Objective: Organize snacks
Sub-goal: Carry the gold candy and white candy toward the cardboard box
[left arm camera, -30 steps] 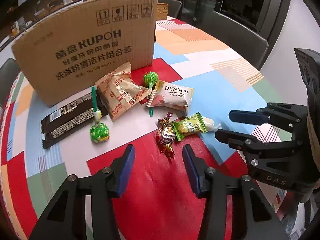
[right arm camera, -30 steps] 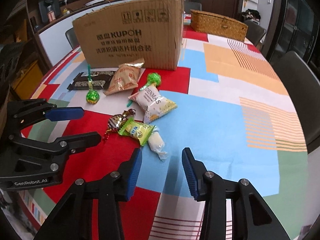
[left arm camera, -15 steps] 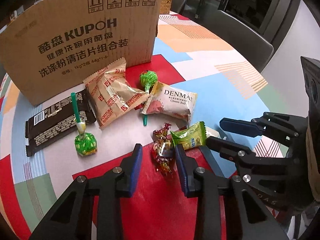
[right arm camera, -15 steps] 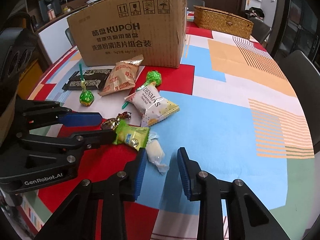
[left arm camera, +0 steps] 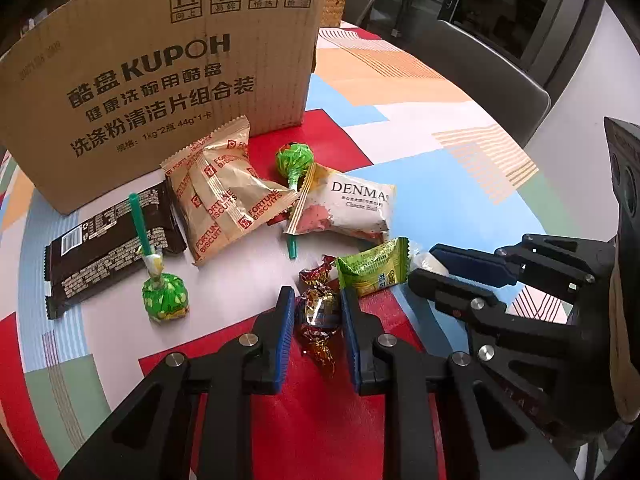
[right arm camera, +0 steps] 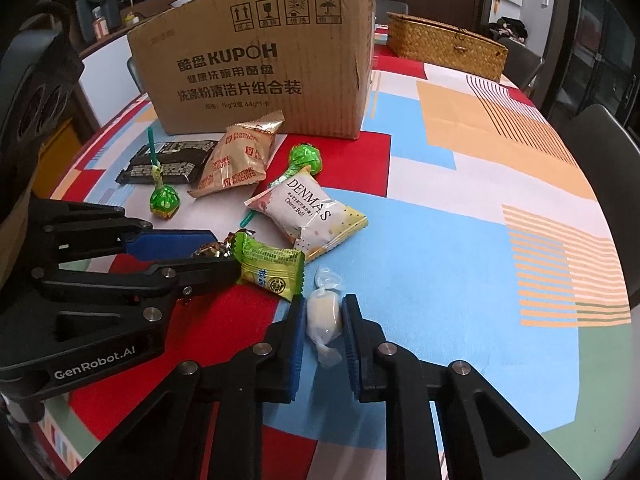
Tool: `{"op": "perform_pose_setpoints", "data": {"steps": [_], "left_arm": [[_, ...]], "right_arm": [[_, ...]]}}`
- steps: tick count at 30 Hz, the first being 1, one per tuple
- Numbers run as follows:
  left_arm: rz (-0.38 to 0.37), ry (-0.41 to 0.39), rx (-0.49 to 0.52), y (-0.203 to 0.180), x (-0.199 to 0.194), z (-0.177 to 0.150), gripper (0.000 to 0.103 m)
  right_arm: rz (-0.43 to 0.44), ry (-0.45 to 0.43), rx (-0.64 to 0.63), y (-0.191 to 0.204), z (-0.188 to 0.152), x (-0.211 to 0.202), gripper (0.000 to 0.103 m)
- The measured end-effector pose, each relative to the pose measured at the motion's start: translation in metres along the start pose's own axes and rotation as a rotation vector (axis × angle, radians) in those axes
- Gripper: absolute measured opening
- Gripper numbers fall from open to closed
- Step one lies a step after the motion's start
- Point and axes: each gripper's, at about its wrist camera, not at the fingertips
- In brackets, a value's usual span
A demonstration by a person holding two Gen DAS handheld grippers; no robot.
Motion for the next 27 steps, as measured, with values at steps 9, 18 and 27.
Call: {"op": "perform_pose_setpoints", "data": {"steps": [9, 18, 27], "left_arm": [[0.006, -0.069, 0.012, -0.009, -0.032, -0.008, 0.024], [-0.003, -0.16, 0.017, -0.019, -0.074, -0.011, 0.024], [0.013, -0.269, 0.02, -0.019, -0.119, -0.006, 0.024]], "right_arm": [[0.012, -0.028, 0.088, -0.007, -0.003, -0.022, 0.019], [0.035, -0.105, 0.108, 0.001, 0.003, -0.06, 0.019], [0.042, -0.192, 0.113, 0.009, 0.019, -0.095, 0.019]]}}
Point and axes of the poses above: each gripper's, at about its wrist camera, not at the fingertips, and x roughly the way its jaws point, y to its left, z to its top, and after that the axes turned 12 degrees about -z, right-handed
